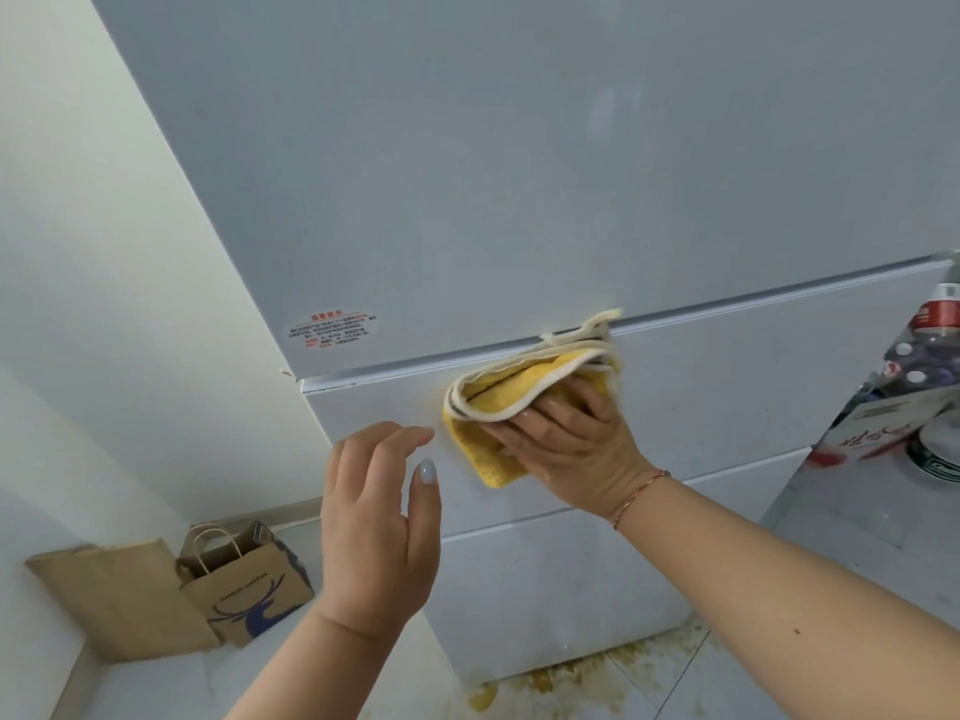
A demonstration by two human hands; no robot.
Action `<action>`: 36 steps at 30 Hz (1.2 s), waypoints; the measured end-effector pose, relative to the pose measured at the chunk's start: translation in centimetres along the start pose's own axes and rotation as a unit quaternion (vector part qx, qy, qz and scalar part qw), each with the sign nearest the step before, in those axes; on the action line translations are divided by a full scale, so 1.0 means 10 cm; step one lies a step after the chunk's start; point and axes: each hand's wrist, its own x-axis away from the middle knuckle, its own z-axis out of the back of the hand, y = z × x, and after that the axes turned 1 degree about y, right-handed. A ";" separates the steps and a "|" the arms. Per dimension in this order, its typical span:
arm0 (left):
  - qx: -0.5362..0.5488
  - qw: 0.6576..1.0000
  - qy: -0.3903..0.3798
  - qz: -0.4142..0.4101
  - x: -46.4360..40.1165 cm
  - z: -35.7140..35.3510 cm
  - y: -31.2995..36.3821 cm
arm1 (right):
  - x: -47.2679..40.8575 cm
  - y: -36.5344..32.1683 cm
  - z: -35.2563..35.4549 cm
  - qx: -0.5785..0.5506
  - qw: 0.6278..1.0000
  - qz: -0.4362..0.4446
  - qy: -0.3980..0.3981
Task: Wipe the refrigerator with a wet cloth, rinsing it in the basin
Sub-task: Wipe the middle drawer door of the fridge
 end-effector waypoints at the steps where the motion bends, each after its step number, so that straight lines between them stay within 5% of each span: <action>1: -0.017 1.000 -0.003 -0.023 0.00 -0.04 0.03 | 0.05 0.09 0.03 0.011 1.000 -0.015 -0.003; 7: -0.135 0.980 -0.070 -0.129 -0.07 -0.30 0.12 | 0.49 0.65 0.27 0.044 0.991 -0.115 -0.044; 10: -0.207 0.956 -0.140 -0.157 -0.12 -0.36 0.06 | 0.75 0.92 0.42 0.062 0.964 -0.250 -0.066; 16: -0.282 0.925 -0.200 -0.156 -0.11 -0.37 0.08 | 0.71 0.63 0.39 -0.006 0.797 -0.602 -0.049; 19: -0.291 0.922 -0.197 -0.162 -0.11 -0.36 0.11 | 0.39 0.22 0.28 -0.060 0.715 -0.697 -0.013; 21: -0.289 0.921 -0.191 -0.179 -0.13 -0.34 0.12 | 0.19 -0.16 0.29 -0.086 0.742 -0.663 -0.054; 25: -0.274 0.921 -0.178 -0.211 -0.20 -0.37 0.25 | 0.18 -0.56 0.37 -0.090 0.864 -0.461 -0.181; 28: -0.261 0.922 -0.183 -0.220 -0.24 -0.40 0.35 | 0.38 -0.23 0.41 -0.060 0.891 -0.414 -0.176; 32: -0.245 0.916 -0.224 -0.227 -0.30 -0.45 0.44 | 0.46 0.45 0.48 -0.038 0.850 -0.503 -0.151; 36: -0.238 0.909 -0.255 -0.227 -0.37 -0.50 0.50 | 0.57 1.13 0.54 -0.056 0.762 -0.639 -0.089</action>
